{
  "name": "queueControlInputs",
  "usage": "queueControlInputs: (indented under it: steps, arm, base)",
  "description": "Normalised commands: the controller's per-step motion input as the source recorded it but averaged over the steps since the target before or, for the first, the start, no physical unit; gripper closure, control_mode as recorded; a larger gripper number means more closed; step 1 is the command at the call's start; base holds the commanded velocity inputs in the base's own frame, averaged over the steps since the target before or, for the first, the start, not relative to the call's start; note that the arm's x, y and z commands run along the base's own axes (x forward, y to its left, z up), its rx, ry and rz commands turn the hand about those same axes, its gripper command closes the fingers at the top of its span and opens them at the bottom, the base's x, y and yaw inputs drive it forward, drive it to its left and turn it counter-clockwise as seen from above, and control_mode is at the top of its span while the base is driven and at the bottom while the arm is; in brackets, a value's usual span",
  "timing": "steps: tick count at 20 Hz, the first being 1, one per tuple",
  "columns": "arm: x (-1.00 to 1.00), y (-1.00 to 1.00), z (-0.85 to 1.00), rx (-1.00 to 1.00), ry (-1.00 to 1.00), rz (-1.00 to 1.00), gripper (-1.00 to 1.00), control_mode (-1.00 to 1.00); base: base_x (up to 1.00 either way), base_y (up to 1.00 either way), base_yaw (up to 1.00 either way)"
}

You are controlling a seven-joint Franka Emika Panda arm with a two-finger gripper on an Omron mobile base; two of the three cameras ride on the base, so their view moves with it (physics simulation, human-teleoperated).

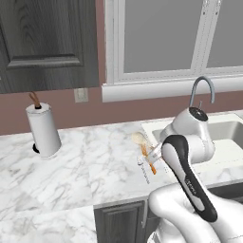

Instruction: Organize the utensils by type. Pick up the wooden spoons from the counter and place them in the open cabinet. Then pick up the metallic utensils from the counter and place them in the open drawer.

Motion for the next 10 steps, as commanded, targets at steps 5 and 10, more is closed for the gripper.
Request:
queueControlInputs:
  steps: [5, 10]
  arm:
    - [-0.24, -0.37, 0.23, -0.31, -0.22, 0.39, 1.0, -1.0]
    - [-0.26, -0.23, 0.24, -0.28, -0.07, 0.13, 1.0, -1.0]
  base:
    - [0.0, 0.0, 0.0]
    - [0.0, 0.0, 0.0]
